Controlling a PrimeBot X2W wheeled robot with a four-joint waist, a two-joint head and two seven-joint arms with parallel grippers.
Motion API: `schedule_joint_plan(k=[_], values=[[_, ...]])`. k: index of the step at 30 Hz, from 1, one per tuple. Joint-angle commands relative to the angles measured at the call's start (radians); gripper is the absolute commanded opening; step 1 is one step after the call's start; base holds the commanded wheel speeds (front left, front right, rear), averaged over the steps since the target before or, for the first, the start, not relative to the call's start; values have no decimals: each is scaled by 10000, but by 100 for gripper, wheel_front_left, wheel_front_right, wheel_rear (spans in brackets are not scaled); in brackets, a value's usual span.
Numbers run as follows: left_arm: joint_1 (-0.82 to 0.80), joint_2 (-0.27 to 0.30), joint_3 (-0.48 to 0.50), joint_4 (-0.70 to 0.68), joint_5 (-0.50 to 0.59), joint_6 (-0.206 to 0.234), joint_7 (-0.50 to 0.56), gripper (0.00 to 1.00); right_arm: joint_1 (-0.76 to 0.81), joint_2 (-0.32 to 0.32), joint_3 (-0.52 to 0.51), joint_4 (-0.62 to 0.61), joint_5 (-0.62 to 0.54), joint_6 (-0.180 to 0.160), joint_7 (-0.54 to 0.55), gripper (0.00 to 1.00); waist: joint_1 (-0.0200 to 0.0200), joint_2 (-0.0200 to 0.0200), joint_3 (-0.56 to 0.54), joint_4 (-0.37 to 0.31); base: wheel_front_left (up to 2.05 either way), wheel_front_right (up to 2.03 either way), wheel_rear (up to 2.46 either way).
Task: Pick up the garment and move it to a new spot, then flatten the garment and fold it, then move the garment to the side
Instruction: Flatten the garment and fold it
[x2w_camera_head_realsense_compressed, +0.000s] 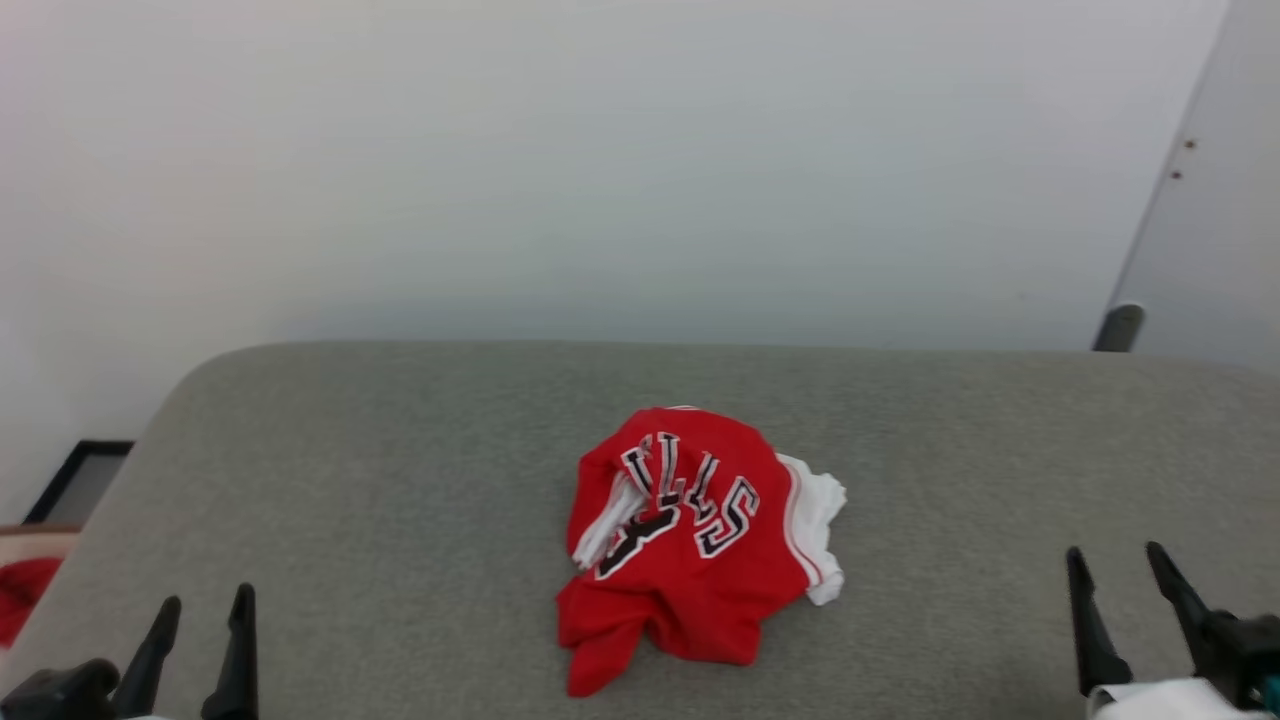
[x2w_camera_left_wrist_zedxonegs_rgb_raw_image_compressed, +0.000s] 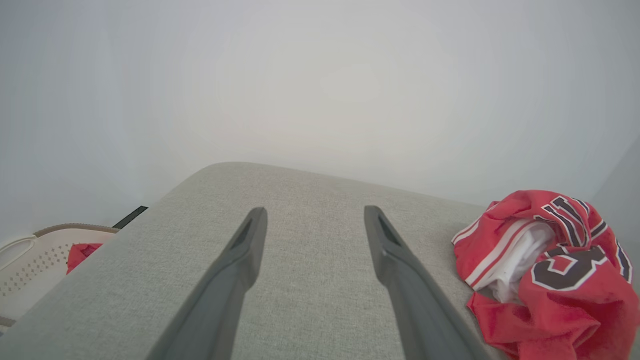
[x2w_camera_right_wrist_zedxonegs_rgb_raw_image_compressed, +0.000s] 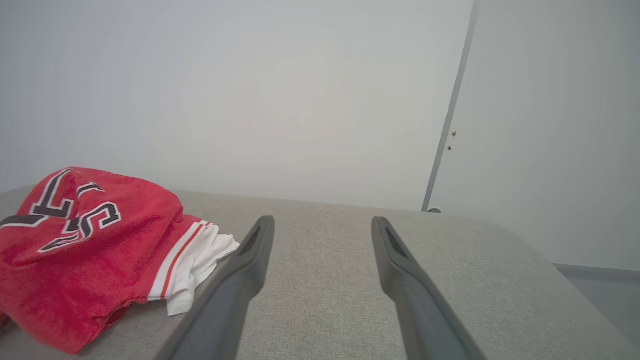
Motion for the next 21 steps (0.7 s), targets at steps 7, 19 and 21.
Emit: schedule_joint_plan(k=[7,19,21], values=[[-527,-302,-233,128,373,251,-33,100,-881,-356,770,3,448,-1,1186,100,0,0,375,1194,0,0,0],[-1396,-971,-615,615,762,223,-34,100,-1984,-1039,833,754,1115,-1,3449,100,0,0,1087,3024,0,0,0],[-1552,-1127,-610,626,803,190,-34,100,-2125,-1160,778,902,1184,-1,3830,100,0,0,1273,3273,0,0,0]])
